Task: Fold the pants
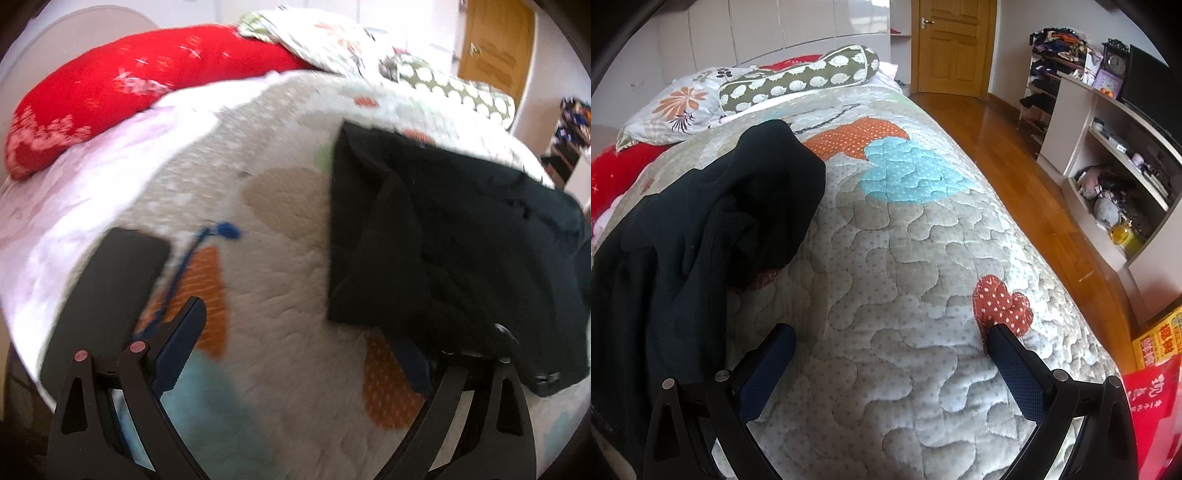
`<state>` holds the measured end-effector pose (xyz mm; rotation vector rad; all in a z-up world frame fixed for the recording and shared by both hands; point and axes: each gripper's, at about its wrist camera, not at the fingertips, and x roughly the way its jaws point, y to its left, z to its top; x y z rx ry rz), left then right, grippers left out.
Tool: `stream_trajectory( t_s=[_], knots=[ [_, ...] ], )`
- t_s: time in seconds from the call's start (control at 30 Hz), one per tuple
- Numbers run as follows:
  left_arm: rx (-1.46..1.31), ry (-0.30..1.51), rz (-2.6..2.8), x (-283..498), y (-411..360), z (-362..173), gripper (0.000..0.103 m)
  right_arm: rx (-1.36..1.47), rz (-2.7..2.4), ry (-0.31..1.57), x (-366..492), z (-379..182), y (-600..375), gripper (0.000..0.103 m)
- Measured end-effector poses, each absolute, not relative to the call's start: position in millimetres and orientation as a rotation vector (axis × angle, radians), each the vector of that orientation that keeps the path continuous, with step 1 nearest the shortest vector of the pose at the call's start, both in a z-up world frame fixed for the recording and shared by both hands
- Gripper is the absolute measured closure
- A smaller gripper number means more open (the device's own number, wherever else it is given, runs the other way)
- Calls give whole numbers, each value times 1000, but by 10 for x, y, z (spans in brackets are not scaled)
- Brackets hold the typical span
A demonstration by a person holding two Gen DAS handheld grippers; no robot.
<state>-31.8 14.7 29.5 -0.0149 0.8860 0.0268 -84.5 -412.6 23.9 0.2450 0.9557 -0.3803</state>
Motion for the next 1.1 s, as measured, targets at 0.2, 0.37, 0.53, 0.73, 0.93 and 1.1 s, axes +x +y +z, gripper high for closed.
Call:
stream_trajectory(
  t_s=[0.2, 0.37, 0.53, 0.73, 0.93, 1.1],
  knots=[
    [-4, 798, 25, -626, 150, 650, 8, 270, -300, 852, -1206, 561, -3869, 2],
    [-17, 754, -7, -760, 51, 860, 8, 167, -188, 767, -1364, 793, -3399, 2],
    [-4, 737, -29, -849, -110, 937, 8, 82, -132, 713, -1371, 973, -3036, 2],
    [13, 733, -43, -911, -264, 937, 8, 107, -62, 720, -1374, 977, -2829, 2],
    [25, 732, -63, -929, -413, 923, 8, 94, -41, 725, -1372, 973, -2680, 2],
    [22, 738, -76, -913, -505, 905, 8, 100, -45, 729, -1374, 989, -2701, 2]
  ],
)
